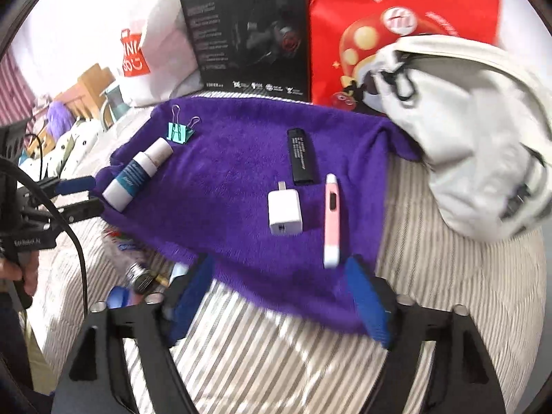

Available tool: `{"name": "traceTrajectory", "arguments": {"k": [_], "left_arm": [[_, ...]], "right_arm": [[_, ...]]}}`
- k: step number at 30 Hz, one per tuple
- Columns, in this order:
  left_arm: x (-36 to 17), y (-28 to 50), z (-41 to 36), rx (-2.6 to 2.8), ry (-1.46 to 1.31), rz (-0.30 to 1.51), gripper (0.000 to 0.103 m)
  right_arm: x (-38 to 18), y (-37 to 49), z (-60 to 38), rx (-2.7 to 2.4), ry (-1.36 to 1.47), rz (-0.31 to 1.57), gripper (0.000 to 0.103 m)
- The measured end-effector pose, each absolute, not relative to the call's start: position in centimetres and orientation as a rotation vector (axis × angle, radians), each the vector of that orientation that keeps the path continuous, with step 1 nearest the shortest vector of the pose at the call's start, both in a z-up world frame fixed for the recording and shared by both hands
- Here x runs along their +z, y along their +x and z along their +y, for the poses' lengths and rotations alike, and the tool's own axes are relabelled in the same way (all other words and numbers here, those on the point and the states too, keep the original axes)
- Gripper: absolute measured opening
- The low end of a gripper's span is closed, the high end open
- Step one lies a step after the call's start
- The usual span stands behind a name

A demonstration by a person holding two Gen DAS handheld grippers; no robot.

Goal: Organize rigid objects
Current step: 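Move both open grippers back toward the remaining items beside the towel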

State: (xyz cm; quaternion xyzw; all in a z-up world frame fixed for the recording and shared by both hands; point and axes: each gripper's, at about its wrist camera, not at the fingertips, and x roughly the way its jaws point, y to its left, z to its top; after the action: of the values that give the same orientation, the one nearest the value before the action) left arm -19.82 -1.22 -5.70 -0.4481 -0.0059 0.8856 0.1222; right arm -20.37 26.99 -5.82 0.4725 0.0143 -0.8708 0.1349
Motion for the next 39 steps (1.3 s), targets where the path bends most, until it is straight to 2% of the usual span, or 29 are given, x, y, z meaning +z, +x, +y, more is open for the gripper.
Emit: {"name": "traceTrajectory", "arguments": {"k": [2, 5, 9, 17, 31, 39], "left_arm": [[-5.6, -18.3, -0.5, 2.564, -1.255, 0.064, 0.074], [-6.1, -16.6, 0.7, 2.541, -1.211, 0.238, 0.074], [-6.6, -14.9, 2.4, 2.498, -1.170, 0.404, 0.074], [-8.1, -15.2, 3.8, 2.390, -1.156, 0.509, 0.074], [-10.4, -16.3, 6.5, 2.237, -1.178, 0.680, 0.074], [-10.6, -15.8, 5.6, 2.135, -1.315, 0.523, 0.075]], "right_arm": [[-5.5, -19.2, 27.3, -2.539, 1.366, 0.020, 0.087], [-5.8, -16.9, 27.5, -2.537, 1.391, -0.013, 0.095], [-7.1, -14.7, 27.5, -2.524, 1.436, -0.046, 0.095], [-10.4, -11.9, 27.7, -2.473, 1.540, -0.105, 0.095], [-11.3, -12.3, 28.4, -2.437, 1.580, -0.110, 0.095], [-11.5, -12.8, 28.4, -2.417, 1.574, -0.102, 0.096]]}}
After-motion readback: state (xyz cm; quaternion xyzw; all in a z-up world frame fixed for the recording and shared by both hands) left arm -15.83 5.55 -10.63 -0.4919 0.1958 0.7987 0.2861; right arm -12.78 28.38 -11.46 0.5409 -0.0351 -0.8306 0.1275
